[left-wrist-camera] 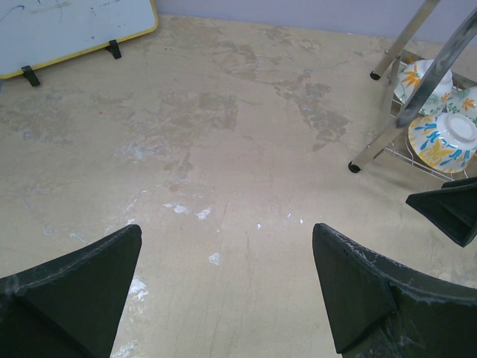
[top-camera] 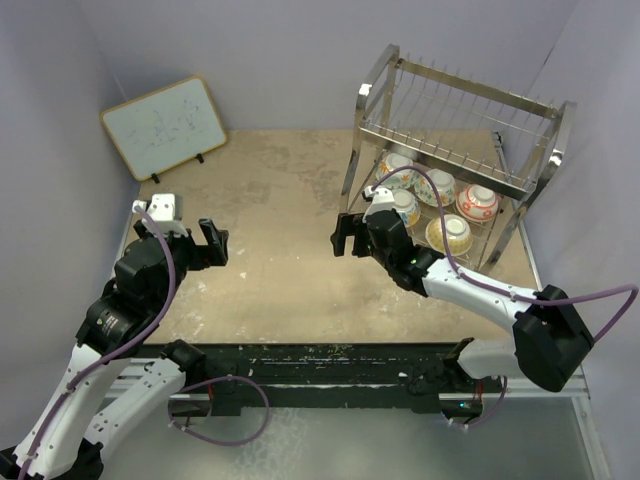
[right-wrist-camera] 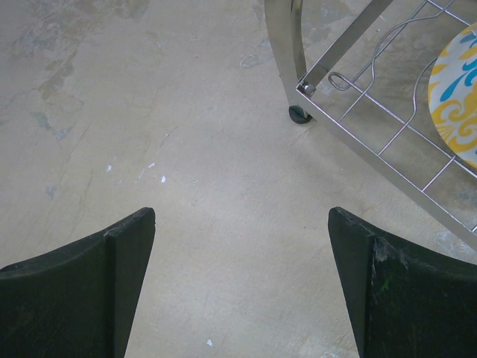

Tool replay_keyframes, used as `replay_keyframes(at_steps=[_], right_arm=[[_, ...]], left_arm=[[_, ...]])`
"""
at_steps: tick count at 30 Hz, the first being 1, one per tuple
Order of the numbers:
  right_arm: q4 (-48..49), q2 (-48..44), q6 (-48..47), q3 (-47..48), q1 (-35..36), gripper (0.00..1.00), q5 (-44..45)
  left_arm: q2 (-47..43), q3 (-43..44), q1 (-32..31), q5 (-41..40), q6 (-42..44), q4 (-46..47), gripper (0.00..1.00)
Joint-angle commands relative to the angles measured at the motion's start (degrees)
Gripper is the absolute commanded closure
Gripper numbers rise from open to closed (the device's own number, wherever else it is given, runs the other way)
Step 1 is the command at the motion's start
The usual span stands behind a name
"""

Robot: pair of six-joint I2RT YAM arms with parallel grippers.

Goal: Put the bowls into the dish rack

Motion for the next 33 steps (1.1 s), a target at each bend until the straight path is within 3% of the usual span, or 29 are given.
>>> replay_keyframes(at_steps=[1, 33], right_arm=[[0.73, -1.96, -0.24, -0.23, 0.21, 0.01, 0.88], [1.07, -1.79, -0.33, -0.51, 0.20, 0.01, 0.53]], left_arm=[[-0.43, 0.14, -0.28, 0.38, -0.59, 2.97, 0.01], [0.10, 0.07, -0.29, -0.17, -0.30, 3.07, 0.01]])
